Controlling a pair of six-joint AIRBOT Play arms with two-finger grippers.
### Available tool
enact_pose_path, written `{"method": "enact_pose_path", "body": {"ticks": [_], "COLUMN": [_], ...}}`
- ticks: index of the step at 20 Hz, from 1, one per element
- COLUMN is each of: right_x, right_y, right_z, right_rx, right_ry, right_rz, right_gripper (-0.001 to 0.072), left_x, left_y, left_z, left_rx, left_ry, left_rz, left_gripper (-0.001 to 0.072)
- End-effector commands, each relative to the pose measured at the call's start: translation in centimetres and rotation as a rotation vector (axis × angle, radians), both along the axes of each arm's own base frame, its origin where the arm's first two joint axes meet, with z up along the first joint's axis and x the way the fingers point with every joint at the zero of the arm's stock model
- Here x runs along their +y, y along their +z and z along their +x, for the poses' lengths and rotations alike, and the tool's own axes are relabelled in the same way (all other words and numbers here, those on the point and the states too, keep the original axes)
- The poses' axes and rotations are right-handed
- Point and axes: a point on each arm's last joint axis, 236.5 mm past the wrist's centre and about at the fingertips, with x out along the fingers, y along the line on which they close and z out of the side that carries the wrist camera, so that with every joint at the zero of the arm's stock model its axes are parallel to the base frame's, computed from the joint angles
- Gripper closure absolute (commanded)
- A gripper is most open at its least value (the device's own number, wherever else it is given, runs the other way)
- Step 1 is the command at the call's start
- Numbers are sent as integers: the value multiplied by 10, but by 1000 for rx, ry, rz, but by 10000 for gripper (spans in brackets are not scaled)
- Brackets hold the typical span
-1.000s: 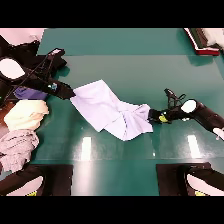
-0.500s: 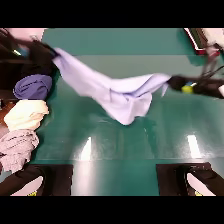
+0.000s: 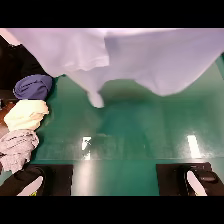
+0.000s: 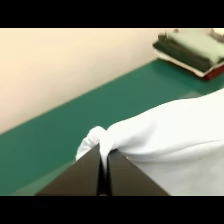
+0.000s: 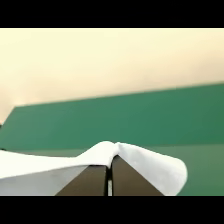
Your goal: Fold the shirts.
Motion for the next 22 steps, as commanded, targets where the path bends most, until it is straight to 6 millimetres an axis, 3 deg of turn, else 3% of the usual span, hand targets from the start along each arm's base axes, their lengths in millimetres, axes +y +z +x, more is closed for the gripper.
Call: {"method": "enact_pose_path", "body": {"ticks": [1, 4, 6, 8, 10, 12, 15, 19, 22], "right_x": [-6, -14, -23, -36, -46, -49, -27, -5, 20], "right_y": [50, 59, 48, 24, -13, -60, -140, -241, -297], "right_z": [-49, -57, -50, -36, -18, 7, 51, 114, 156], "right_rx": [-93, -29, 78, 227, 415, 602, 842, 975, 949], "right_ry": [-52, -96, -113, -126, -109, -54, 71, 68, 85], "right_rz": [-62, -110, -131, -98, -63, -25, -17, -232, -316], "right_gripper": [695, 696, 696, 696, 696, 696, 696, 696, 695], "left_x": [4, 6, 5, 9, 17, 25, 19, 18, 20], "left_y": [43, 60, 56, 32, -5, -58, -168, -312, -381], "left_z": [-56, -88, -92, -74, -38, 5, 62, 124, 170], "left_rx": [-137, -206, -191, -102, 11, 159, 454, 763, 823], "left_ry": [-30, -52, -56, -23, 45, 114, 129, 166, 206], "left_rz": [-58, -87, -74, -48, -16, 26, 118, 220, 242], "left_gripper": [682, 682, 683, 683, 683, 683, 683, 682, 682]}}
